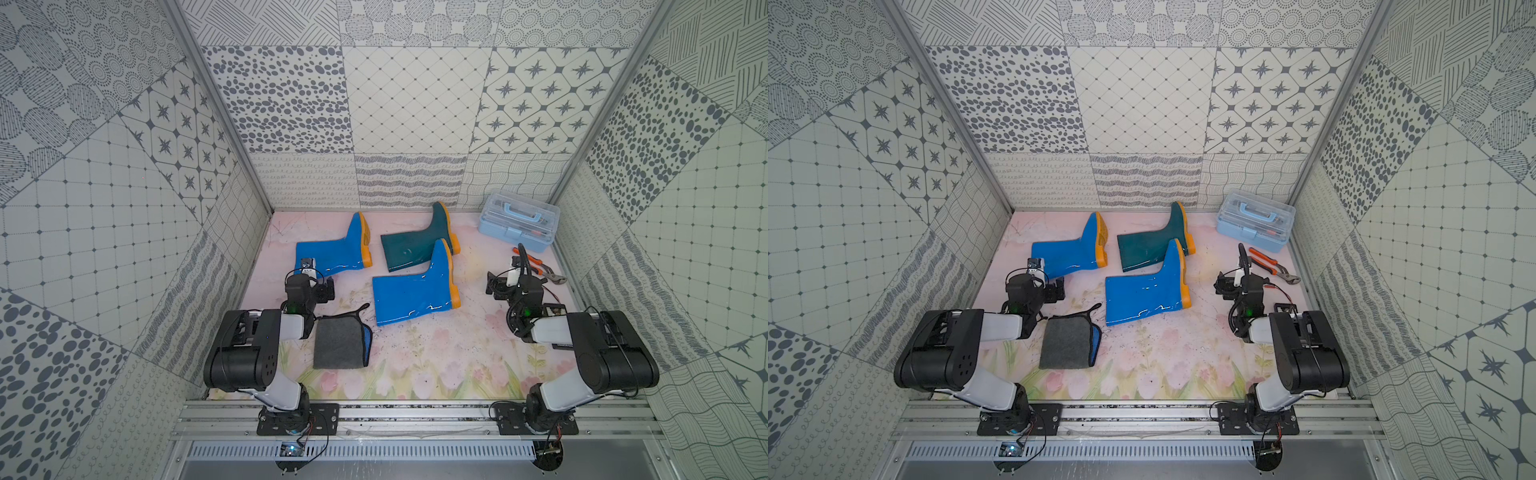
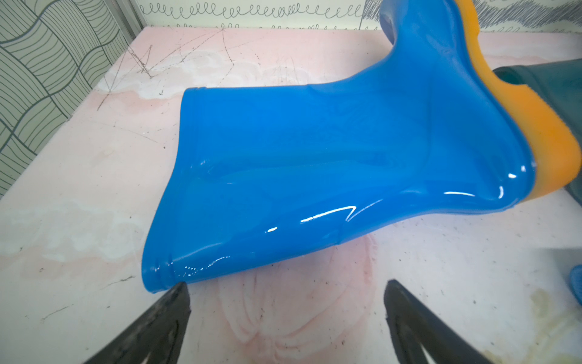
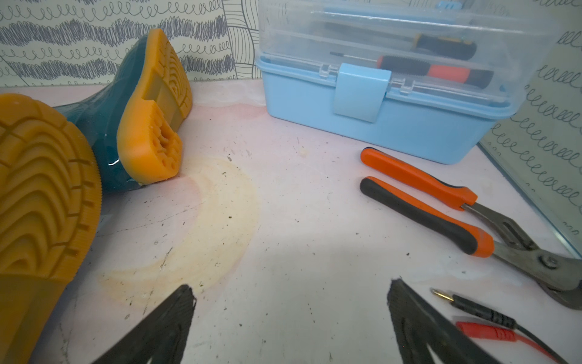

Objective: Wipe the rubber boots with a cloth
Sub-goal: Pick up the cleaning item at the center of the board.

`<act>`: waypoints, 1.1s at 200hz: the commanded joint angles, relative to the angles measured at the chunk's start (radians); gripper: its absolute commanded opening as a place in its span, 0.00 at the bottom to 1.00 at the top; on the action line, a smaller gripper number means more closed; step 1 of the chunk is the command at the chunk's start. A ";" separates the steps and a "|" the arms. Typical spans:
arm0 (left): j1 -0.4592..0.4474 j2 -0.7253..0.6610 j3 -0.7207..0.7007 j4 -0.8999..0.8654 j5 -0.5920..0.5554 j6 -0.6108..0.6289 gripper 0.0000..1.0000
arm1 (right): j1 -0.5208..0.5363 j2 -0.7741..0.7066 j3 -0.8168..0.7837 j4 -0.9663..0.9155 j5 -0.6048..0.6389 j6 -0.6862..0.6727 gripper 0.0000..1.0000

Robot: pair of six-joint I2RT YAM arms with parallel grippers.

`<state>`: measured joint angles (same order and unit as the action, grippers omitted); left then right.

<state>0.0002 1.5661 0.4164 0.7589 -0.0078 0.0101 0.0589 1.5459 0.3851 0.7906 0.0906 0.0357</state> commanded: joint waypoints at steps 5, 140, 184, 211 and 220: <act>0.002 0.004 0.008 0.054 0.012 0.007 0.96 | -0.005 0.012 0.026 0.057 -0.012 -0.005 0.98; 0.000 -0.376 0.688 -1.632 -0.100 -0.415 0.96 | 0.415 -0.304 0.568 -1.025 0.222 0.216 0.97; 0.009 -0.491 0.600 -1.693 -0.066 -0.527 0.97 | 0.916 0.028 0.868 -1.194 0.276 0.317 0.98; 0.037 -0.613 0.537 -1.711 -0.173 -0.601 0.97 | 1.108 0.204 0.991 -1.195 0.240 0.351 0.98; 0.046 -0.654 0.517 -1.710 -0.208 -0.624 0.97 | 1.149 0.246 1.002 -1.168 0.211 0.361 0.98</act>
<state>0.0162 1.0428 0.9897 -0.6899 -0.1192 -0.4351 1.1069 1.7115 1.3354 -0.3222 0.3229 0.3363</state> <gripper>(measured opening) 0.965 0.981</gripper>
